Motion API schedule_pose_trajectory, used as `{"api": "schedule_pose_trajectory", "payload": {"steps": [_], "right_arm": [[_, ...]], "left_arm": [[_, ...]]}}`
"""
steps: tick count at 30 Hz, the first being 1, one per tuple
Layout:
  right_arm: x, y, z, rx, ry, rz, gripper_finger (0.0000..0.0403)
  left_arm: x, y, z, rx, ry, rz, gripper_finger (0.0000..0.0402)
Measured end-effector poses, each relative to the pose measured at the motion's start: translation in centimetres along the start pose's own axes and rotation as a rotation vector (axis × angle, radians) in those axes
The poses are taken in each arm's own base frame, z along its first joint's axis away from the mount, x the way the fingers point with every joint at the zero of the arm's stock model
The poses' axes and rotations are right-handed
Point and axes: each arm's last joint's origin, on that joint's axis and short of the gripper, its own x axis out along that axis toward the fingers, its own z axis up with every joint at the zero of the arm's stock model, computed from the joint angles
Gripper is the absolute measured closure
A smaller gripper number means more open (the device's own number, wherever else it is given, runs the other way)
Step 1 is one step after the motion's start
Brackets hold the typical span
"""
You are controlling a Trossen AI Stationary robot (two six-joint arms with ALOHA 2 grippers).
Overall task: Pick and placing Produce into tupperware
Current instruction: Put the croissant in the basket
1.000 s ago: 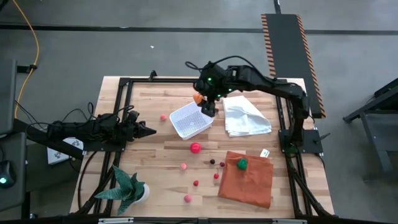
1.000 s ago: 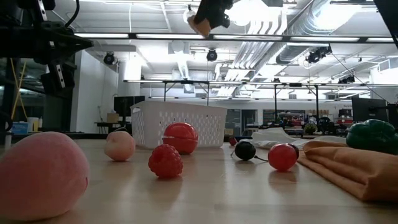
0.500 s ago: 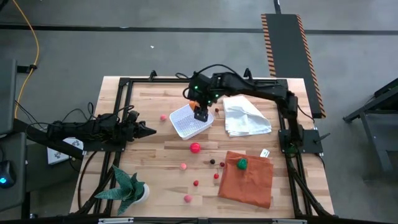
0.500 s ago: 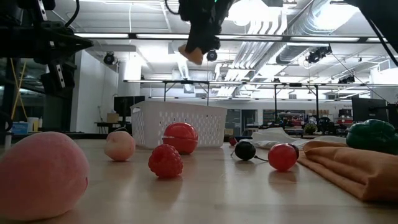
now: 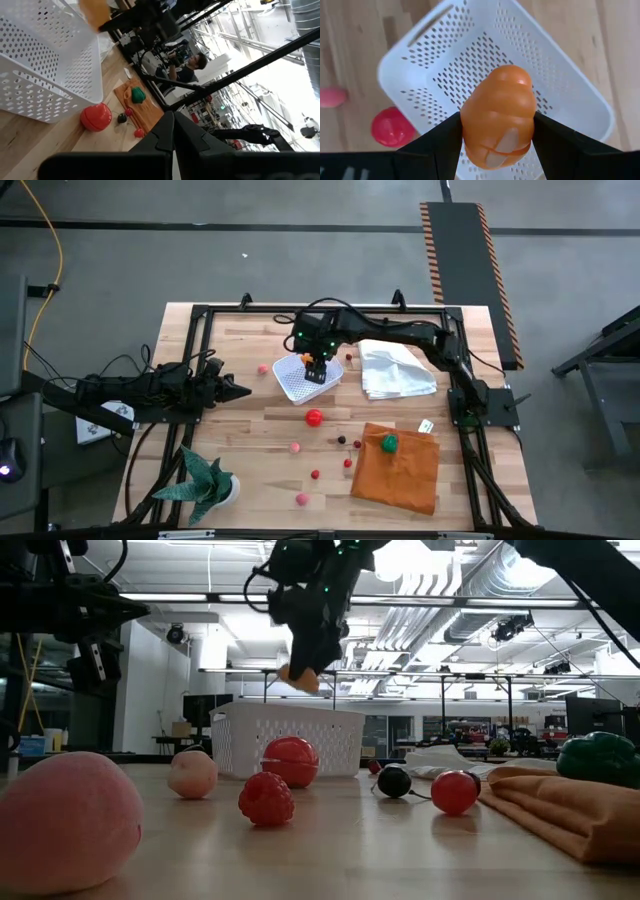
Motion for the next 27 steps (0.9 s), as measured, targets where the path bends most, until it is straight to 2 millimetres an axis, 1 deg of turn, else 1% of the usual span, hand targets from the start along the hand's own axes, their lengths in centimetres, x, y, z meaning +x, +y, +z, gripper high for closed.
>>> {"api": "schedule_pose_trajectory", "payload": {"steps": [3,12,17,27], "right_arm": [[1.0,-0.1,0.0,0.009,0.021,0.0,0.0192],[2.2,-0.2,0.0,0.026,0.038,0.0,0.0192],[3.5,-0.3,-0.1,0.029,0.062,0.001,0.0192],[5.3,-0.4,-0.5,0.055,0.117,0.0,0.0192]], "left_arm": [[0.0,0.0,0.0,0.0,0.0,0.0,0.0401],[0.0,0.0,0.0,0.0,0.0,0.0,0.0401],[0.0,0.0,0.0,0.0,0.0,0.0,0.0401],[0.0,0.0,0.0,0.0,0.008,-0.003,0.0401]]}}
